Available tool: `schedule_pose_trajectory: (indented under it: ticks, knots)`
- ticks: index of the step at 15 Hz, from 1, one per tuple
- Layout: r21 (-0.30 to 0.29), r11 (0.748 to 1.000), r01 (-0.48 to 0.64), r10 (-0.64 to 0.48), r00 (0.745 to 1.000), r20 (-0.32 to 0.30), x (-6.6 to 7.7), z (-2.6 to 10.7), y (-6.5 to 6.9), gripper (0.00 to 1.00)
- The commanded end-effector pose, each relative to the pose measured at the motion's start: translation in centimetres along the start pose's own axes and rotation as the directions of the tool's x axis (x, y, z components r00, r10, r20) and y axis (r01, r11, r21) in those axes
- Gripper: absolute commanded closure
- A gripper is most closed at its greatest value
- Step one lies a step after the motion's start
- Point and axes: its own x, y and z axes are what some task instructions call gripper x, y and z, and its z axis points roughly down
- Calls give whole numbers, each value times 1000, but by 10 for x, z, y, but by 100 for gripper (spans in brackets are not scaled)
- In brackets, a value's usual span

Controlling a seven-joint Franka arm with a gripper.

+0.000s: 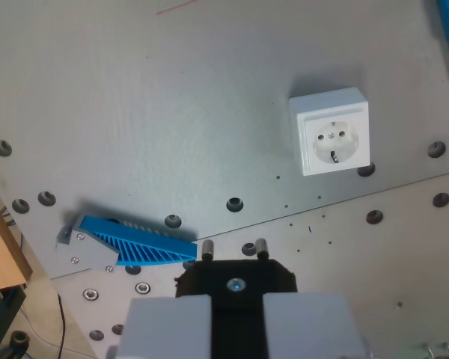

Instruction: Move above the white socket

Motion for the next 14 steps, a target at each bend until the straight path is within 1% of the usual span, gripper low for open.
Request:
schedule_pose_trajectory:
  ticks: [1, 8, 14]
  knots:
    - [0, 1000, -1, 1, 1000, 0, 0, 0, 0, 100]
    - [0, 1000, 3, -3, 1000, 0, 0, 1, 1, 100]
    - [6, 1000, 16, -16, 1000, -16, -2, 10, 4, 100]
